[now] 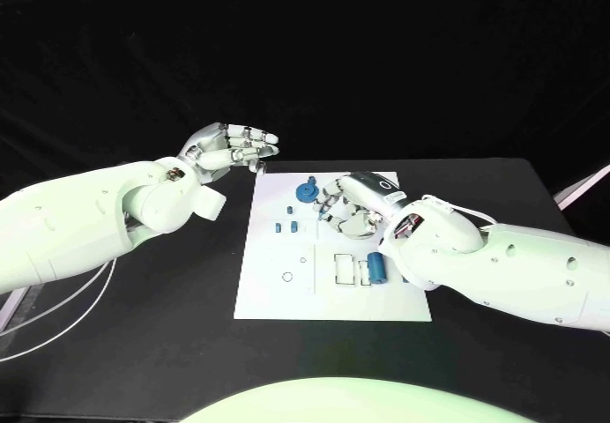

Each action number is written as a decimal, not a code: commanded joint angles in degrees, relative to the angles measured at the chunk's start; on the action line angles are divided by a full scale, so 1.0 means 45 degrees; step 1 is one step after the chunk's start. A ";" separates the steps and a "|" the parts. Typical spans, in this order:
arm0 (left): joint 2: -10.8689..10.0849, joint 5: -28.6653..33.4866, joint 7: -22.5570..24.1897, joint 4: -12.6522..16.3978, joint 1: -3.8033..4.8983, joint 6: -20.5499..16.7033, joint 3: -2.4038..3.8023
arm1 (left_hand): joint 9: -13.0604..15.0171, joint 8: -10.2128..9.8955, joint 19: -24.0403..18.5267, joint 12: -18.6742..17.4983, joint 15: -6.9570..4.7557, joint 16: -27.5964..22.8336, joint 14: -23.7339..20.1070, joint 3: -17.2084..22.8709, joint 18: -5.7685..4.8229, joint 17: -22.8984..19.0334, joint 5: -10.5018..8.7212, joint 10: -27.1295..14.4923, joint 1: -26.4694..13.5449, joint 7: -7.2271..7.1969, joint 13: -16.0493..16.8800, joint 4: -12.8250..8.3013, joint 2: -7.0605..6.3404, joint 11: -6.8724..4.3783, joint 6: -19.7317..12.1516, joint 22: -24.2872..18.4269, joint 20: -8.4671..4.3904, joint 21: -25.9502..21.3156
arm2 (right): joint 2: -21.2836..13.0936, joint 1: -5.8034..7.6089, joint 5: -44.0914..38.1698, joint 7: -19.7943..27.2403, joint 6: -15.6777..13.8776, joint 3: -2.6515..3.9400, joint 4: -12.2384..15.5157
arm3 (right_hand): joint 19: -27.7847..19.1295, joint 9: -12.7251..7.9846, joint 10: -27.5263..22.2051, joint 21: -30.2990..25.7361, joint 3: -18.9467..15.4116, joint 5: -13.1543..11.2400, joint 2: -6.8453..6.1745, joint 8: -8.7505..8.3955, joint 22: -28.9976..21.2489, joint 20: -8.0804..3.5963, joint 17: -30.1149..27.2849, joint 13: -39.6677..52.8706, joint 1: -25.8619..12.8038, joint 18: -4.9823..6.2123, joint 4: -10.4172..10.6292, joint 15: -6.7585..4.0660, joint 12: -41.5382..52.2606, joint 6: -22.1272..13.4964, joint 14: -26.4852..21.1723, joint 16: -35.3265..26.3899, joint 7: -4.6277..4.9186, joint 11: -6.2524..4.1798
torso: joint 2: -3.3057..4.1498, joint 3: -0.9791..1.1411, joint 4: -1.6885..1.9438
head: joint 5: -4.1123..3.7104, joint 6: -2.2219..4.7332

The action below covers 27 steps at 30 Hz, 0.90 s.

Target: Assemble the parts on the task board

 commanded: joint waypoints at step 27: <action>0.0479 0.0100 0.0014 -0.0279 0.0011 -0.0001 0.0003 | 0.0211 0.0210 -0.0096 0.0178 -0.0004 -0.0258 -0.0091 -0.0038 -0.0031 -0.0143 -0.0030 -0.0188 -0.0144 0.0072 0.0182 -0.0005 0.0197 -0.0010 -0.0186 -0.0138 0.0036 -0.0220 | 0.1453 -0.1619 -0.0704 0.0135 0.0668 -0.0164 -0.1135 | 0.0230 0.0440 0.1162 0.0174 0.0243 0.0109 0.0310 0.0553 0.0519 -0.0011 0.0066 0.0698 -0.0321 -0.0305 -0.0177 -0.0059 0.0280 0.0216 0.0750 0.0180 0.0101 -0.0381 | -0.0045 -0.0033 0.0013 | 0.1172 -0.0480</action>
